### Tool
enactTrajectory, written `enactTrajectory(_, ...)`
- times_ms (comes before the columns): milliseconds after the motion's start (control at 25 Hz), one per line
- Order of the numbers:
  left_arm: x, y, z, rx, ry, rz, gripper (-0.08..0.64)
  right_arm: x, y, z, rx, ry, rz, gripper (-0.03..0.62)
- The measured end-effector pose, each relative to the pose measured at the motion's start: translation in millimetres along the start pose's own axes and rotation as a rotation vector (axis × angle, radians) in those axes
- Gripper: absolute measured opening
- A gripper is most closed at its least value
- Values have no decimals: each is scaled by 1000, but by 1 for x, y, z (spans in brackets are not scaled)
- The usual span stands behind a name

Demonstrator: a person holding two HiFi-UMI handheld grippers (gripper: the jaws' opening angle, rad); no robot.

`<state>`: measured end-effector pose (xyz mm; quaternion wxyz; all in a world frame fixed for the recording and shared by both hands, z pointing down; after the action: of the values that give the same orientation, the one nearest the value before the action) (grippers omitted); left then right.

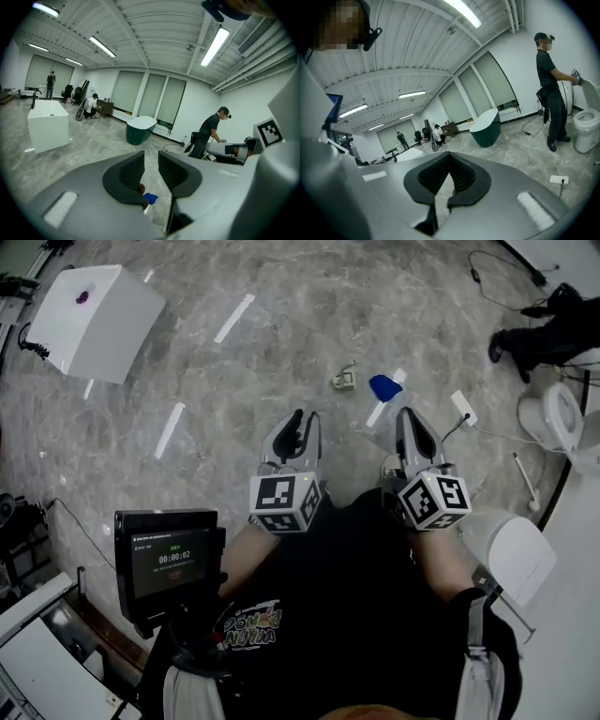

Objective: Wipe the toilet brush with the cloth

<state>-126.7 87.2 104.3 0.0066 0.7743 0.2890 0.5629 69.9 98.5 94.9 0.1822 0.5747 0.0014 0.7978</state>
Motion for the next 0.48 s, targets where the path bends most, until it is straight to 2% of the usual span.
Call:
enactTrajectory(120, -2, 12, -28, 2, 6, -49, 104, 9, 18, -11, 39, 5, -21, 3)
enactTrajectory(200, 6, 29, -34, 0, 19, -76, 104, 16, 27, 1, 54, 10, -33, 3)
enactTrajectory(360, 46, 87, -10, -20, 42, -105, 104, 43, 37, 71, 59, 11, -67, 3)
enactTrajectory(480, 46, 100, 5, -22, 76, -99, 104, 42, 42, 85, 41, 0, -89, 3)
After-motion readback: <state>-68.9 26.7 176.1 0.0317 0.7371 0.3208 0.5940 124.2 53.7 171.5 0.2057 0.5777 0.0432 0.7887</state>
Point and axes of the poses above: the fingertips, and each gripper's own axes: y forward along the fingers, z to its right, x out of its underside, the point moved 3 cm from there along -y, backward along the fingers, and after that the axes turned 6 degrees about -y, right-handed, at the moved point
